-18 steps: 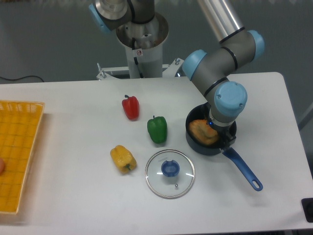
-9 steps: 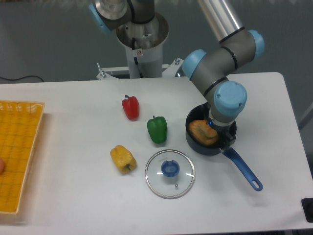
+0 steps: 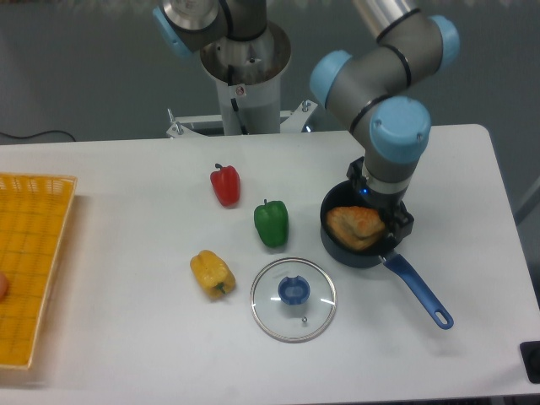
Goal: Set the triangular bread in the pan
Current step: 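Lift the open gripper up away from the pan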
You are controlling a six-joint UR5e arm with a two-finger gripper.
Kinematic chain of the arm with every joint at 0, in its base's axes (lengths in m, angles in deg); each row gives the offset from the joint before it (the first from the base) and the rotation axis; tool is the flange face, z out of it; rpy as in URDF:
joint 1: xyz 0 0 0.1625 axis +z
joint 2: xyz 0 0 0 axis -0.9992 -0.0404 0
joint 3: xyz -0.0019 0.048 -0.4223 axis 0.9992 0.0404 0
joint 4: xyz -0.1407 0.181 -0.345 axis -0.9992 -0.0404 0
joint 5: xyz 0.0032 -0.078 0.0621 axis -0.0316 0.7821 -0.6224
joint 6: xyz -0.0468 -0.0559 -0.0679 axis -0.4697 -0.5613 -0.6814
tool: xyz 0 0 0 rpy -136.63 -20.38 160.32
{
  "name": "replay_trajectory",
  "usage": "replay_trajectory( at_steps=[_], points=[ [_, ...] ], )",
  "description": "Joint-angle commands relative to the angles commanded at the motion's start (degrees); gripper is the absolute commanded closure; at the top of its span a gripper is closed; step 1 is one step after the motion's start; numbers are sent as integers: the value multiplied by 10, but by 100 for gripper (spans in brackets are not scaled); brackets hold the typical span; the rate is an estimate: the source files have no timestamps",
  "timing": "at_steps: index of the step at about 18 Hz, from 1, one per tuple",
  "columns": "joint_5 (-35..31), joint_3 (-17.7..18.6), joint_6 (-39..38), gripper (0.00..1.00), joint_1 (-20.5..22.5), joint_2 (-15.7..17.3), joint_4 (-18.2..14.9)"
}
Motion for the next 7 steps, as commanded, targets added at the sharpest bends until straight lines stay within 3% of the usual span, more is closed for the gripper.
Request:
replay_trajectory(
  at_steps=[7],
  points=[
    [25, -6, 2, 0, -10, 18, -18]
  ],
)
